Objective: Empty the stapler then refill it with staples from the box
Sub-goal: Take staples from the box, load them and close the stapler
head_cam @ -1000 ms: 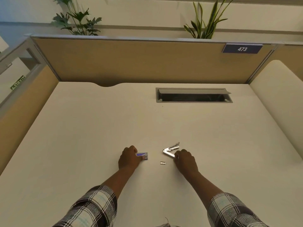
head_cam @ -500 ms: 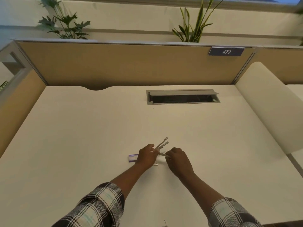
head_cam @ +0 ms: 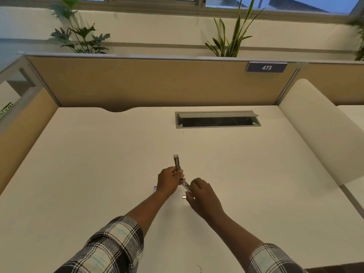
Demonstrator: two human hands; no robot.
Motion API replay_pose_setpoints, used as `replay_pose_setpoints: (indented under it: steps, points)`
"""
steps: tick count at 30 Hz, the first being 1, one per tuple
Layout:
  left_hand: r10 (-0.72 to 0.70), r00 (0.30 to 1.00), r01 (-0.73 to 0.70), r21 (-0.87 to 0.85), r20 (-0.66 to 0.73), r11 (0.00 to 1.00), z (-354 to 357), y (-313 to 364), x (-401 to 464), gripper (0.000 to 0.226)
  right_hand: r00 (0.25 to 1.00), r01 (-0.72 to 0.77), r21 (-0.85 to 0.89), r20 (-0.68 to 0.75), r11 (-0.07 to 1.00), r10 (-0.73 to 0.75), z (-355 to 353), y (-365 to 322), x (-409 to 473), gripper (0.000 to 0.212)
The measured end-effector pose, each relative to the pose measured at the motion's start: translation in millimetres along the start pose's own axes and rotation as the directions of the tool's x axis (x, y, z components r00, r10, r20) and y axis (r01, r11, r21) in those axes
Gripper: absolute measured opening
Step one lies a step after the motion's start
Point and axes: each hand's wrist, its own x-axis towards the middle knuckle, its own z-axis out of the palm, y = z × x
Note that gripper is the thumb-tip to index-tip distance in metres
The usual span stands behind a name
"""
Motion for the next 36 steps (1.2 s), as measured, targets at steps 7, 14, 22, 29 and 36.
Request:
replay_pose_setpoints:
  steps: [7,14,22,29,36]
  points:
    - [-0.1,0.995,0.104,-0.226,0.027,0.968,-7,8,-10,0.018,0.995,-0.09,0.215,0.053,0.973,0.081,10,-25,-11,0.019]
    - [-0.128,0.989,0.144,-0.29,0.071,0.946,-12,11,-20,0.017,0.986,-0.163,0.296,0.025,0.941,0.163,-4,-21,1,0.012]
    - [-0.145,0.983,0.176,-0.355,0.111,0.918,-5,11,-33,0.024,0.979,-0.193,0.283,-0.009,0.939,0.204,-36,-12,60,0.022]
    - [-0.162,0.979,0.198,-0.391,0.125,0.899,-7,16,-39,0.021,0.976,-0.218,0.222,0.08,0.95,0.205,-41,-20,76,0.022]
    - [-0.197,0.953,0.276,-0.383,0.232,0.882,-14,15,-45,0.03,0.964,-0.266,0.251,0.076,0.931,0.255,-42,-24,85,0.015]
